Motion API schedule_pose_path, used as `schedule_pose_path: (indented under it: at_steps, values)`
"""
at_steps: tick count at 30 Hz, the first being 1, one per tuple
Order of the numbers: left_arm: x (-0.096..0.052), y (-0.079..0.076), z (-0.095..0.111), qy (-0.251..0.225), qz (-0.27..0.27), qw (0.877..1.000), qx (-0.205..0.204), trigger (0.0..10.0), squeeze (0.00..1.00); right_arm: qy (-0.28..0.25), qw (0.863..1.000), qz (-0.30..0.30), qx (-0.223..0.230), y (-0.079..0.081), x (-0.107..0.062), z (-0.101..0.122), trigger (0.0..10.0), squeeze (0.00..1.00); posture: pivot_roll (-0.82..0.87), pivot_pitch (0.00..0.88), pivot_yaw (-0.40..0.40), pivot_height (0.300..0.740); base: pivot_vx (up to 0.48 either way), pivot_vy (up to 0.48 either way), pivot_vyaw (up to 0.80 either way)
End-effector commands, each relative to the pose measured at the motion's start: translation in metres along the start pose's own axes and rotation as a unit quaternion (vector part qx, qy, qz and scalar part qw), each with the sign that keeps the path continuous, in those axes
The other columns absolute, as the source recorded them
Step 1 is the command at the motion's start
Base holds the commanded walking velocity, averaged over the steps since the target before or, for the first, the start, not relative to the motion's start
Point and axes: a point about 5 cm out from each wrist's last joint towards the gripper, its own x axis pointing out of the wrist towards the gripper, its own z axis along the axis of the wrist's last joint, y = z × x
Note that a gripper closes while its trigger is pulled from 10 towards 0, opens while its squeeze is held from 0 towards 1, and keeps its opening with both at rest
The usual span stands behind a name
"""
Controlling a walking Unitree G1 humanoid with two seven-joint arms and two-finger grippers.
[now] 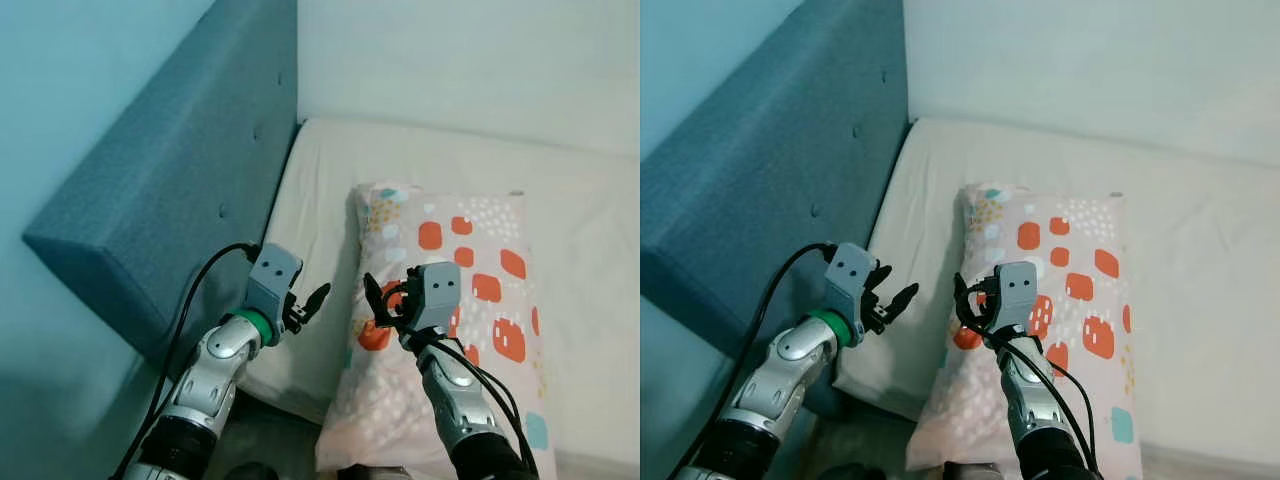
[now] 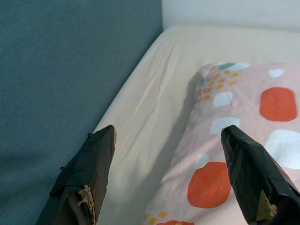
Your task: Clean up the room
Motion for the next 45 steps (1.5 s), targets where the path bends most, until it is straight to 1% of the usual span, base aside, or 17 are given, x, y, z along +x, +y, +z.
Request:
schedule_pose_path:
  at_steps: [1,2,3,6,7,9,10,11,12,13,14,17,22,28,35,39,45]
  values:
    - [-0.001,-0.001,-0.004,0.01,-0.004,1.0,-0.012,10.0,0.0,0.005,1.0,-0.005,0.0,-0.001,-0.003,-0.004,10.0,0.0,-0.02,0.0,0.038,0.74,0.0,0.0,0.0]
    - [-0.002,0.0,-0.008,0.024,-0.004,0.999,-0.021,10.0,0.0,0.005,1.0,-0.006,-0.001,-0.001,-0.003,-0.004,10.0,0.0,-0.02,0.0,0.038,0.74,0.0,0.0,0.0]
    - [-0.002,0.0,-0.008,0.024,-0.004,0.999,-0.021,10.0,0.0,0.005,1.0,-0.006,-0.001,-0.001,-0.003,-0.004,10.0,0.0,-0.02,0.0,0.038,0.74,0.0,0.0,0.0]
    - [-0.002,-0.001,-0.012,0.045,-0.008,0.998,-0.045,10.0,0.0,0.005,1.0,-0.01,-0.002,-0.002,-0.004,-0.004,10.0,0.0,-0.02,0.0,0.039,0.74,0.0,0.0,0.0]
    - [-0.002,-0.001,-0.012,0.045,-0.008,0.998,-0.045,10.0,0.0,0.005,1.0,-0.01,-0.002,-0.002,-0.004,-0.004,10.0,0.0,-0.02,0.0,0.039,0.74,0.0,0.0,0.0]
    - [-0.002,-0.001,-0.013,0.051,-0.006,0.998,-0.041,10.0,0.0,0.006,1.0,-0.013,-0.003,-0.003,-0.005,-0.005,10.0,0.0,-0.02,0.0,0.041,0.74,0.0,0.0,0.0]
    - [0.001,-0.001,-0.013,0.053,0.009,0.998,-0.019,10.0,0.0,0.009,1.0,-0.019,-0.004,-0.005,-0.006,-0.006,10.0,0.0,-0.02,0.0,0.043,0.74,0.0,0.0,0.0]
    - [0.001,-0.001,-0.013,0.053,0.009,0.998,-0.019,10.0,0.0,0.009,1.0,-0.019,-0.004,-0.005,-0.006,-0.006,10.0,0.0,-0.02,0.0,0.043,0.74,0.0,0.0,0.0]
    - [0.005,0.0,-0.012,0.051,0.025,0.998,0.004,10.0,0.0,0.01,1.0,-0.025,-0.006,-0.006,-0.006,-0.007,10.0,0.0,-0.03,0.0,0.044,0.74,0.0,0.0,0.0]
    - [0.005,0.0,-0.012,0.051,0.025,0.998,0.004,10.0,0.0,0.01,1.0,-0.025,-0.006,-0.006,-0.006,-0.007,10.0,0.0,-0.03,0.0,0.044,0.74,0.0,0.0,0.0]
    - [0.012,0.0,-0.004,0.031,0.056,0.998,0.024,10.0,0.0,0.008,0.999,-0.031,-0.011,-0.008,-0.005,-0.006,10.0,0.0,-0.03,0.0,0.041,0.74,0.0,0.0,0.0]
    - [0.015,0.001,0.003,0.018,0.069,0.997,0.016,10.0,0.0,0.005,0.999,-0.03,-0.019,-0.007,-0.004,-0.004,10.0,0.0,-0.03,0.0,0.04,0.74,0.0,0.0,0.0]
    - [0.014,0.003,0.006,0.007,0.08,0.997,0.005,10.0,0.0,0.0,0.999,-0.032,-0.022,-0.009,-0.004,-0.002,10.0,0.0,-0.03,0.0,0.039,0.74,0.0,0.0,0.0]
    - [0.011,0.006,0.003,0.014,0.081,0.997,0.002,10.0,0.0,0.002,0.999,-0.034,-0.021,-0.009,-0.005,-0.004,10.0,0.0,-0.03,0.0,0.042,0.74,0.0,0.0,0.0]
    - [0.015,0.003,0.001,0.017,0.083,0.996,0.009,10.0,0.0,0.004,0.999,-0.034,-0.021,-0.006,-0.005,-0.005,10.0,0.0,-0.03,0.0,0.045,0.715,0.0,0.0,0.0]
    - [0.017,0.001,0.001,0.016,0.081,0.997,0.009,10.0,0.0,0.004,0.999,-0.034,-0.021,-0.007,-0.005,-0.006,10.0,0.0,-0.03,0.0,0.046,0.695,0.0,0.0,0.0]
    - [0.018,0.001,-0.001,0.025,0.081,0.996,0.004,10.0,0.0,0.004,0.999,-0.036,-0.02,-0.008,-0.005,-0.006,10.0,0.0,-0.04,0.0,0.05,0.68,0.0,0.0,0.0]
